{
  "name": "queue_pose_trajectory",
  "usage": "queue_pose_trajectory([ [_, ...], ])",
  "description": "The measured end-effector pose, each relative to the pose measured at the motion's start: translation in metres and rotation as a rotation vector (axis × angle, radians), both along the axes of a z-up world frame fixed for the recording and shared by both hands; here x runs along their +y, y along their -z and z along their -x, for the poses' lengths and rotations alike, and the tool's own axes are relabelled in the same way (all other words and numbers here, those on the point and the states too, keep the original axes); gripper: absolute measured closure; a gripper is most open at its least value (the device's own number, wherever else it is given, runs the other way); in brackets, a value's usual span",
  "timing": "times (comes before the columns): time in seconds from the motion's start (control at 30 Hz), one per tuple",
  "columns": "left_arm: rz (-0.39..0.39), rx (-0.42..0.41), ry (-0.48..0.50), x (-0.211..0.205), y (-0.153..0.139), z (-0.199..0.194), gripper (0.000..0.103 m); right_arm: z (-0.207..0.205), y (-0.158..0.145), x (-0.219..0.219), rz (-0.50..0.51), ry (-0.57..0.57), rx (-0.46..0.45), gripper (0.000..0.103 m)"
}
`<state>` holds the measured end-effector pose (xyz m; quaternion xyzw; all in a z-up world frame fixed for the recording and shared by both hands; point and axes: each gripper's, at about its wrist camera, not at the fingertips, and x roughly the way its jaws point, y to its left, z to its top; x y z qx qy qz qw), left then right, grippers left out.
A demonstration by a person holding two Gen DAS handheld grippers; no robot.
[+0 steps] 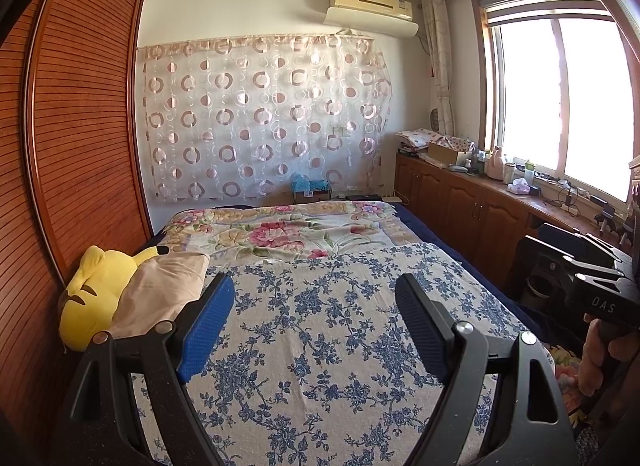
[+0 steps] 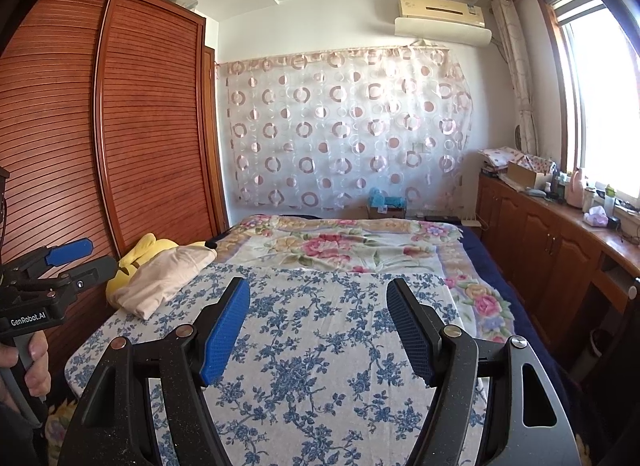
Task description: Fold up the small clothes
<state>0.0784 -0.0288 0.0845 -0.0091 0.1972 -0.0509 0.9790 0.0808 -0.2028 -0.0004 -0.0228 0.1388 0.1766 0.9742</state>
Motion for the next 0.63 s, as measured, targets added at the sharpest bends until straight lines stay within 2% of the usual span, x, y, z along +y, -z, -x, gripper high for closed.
queue_pose_trajectory([
  [0.63, 0.001, -0.003, 0.001, 0.0003, 0.0, 0.0013, 0.02, -0.001, 0.0007, 0.0006, -0.007, 0.003, -0.004, 0.03],
])
